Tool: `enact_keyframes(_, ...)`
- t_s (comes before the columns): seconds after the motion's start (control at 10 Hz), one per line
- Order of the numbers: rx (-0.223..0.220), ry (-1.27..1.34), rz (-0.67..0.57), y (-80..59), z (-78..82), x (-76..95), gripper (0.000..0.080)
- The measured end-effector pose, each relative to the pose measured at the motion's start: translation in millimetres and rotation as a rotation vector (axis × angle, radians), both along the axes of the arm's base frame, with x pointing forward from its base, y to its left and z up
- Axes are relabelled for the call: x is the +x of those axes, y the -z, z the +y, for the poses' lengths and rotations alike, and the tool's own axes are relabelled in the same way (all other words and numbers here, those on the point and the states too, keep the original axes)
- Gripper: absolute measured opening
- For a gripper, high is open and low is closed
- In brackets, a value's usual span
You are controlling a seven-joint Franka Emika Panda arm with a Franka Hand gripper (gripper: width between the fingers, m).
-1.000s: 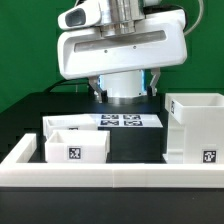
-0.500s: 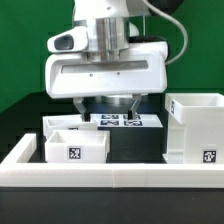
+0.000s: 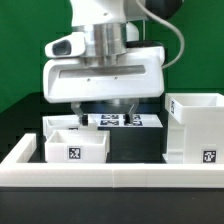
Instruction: Assemble drawer
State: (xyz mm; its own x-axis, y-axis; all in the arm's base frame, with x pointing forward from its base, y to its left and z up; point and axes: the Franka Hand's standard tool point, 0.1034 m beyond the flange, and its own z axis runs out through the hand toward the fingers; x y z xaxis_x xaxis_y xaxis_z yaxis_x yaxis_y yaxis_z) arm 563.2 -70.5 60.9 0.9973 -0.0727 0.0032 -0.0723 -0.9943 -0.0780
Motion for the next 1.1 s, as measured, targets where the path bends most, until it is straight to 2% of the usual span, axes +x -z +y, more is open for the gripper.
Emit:
enact_keyframes(0.7,-0.046,-0.008,-0.031,43.4,-4.0,-11.6,0.0649)
enact_keyframes(1.1,-0.048,-0.023,-0.014,53.9,-6.3,-22.9,0.0649)
